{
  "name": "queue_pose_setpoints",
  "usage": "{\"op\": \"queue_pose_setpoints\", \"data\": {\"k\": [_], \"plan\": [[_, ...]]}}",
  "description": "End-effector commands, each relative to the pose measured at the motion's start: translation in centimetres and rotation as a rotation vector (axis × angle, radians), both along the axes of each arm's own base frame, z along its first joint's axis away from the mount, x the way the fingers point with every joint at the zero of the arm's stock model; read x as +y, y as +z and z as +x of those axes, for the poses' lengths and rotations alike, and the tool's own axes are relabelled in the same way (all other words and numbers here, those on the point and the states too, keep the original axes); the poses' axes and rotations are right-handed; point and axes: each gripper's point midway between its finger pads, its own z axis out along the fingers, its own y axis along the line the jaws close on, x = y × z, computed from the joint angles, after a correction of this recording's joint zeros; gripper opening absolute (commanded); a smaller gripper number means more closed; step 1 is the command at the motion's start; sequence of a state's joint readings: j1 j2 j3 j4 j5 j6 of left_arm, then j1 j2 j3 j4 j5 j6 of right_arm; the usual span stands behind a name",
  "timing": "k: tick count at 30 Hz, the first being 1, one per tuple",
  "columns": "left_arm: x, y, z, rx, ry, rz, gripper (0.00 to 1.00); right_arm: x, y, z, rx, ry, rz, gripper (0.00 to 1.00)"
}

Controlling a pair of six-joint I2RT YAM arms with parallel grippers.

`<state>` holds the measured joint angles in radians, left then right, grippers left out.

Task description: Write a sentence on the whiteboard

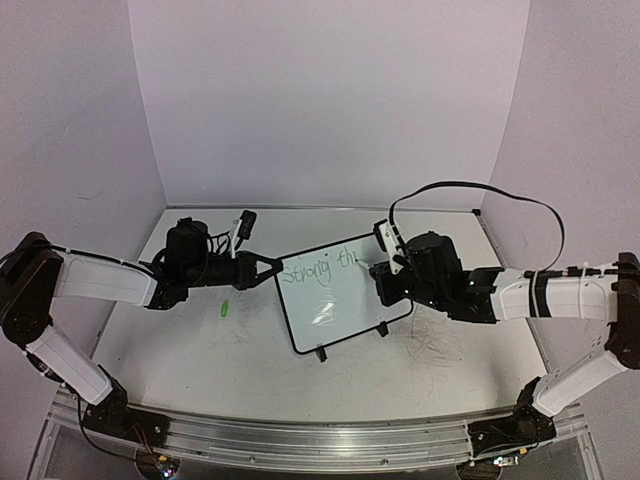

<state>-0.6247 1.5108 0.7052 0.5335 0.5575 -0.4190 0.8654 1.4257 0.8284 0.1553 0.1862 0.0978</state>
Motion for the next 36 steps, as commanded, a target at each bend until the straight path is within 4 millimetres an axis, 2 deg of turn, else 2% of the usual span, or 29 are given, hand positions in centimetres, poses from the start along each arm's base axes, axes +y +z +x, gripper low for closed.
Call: {"op": "queue_pose_setpoints", "data": {"k": [1, 7, 23, 26, 31, 36], "plan": [[0.6, -4.2, 0.4, 0.057, 0.033, 0.124, 0.00, 0.3, 1.4, 1.6, -0.048, -0.053, 0.027, 0.00], [0.6, -4.5, 0.3, 0.066, 0.030, 0.127, 0.00, 0.5, 1.3, 1.8, -0.051, -0.058, 0.026, 0.00], [0.6, -4.8, 0.3, 0.072, 0.030, 0.130, 0.00, -0.8, 1.2, 2.5, -0.055, -0.145, 0.024, 0.00], [0.7, -4.8, 0.3, 0.071, 0.034, 0.133, 0.00, -0.8, 1.6, 2.0, -0.055, -0.129, 0.038, 0.00], [0.7, -5.0, 0.3, 0.072, 0.037, 0.137, 0.00, -1.2, 3.4, 0.4, -0.073, -0.047, 0.126, 0.00], [0.7, -5.1, 0.3, 0.071, 0.036, 0.138, 0.00, -1.0, 2.5, 0.8, -0.043, -0.022, 0.128, 0.00]]}}
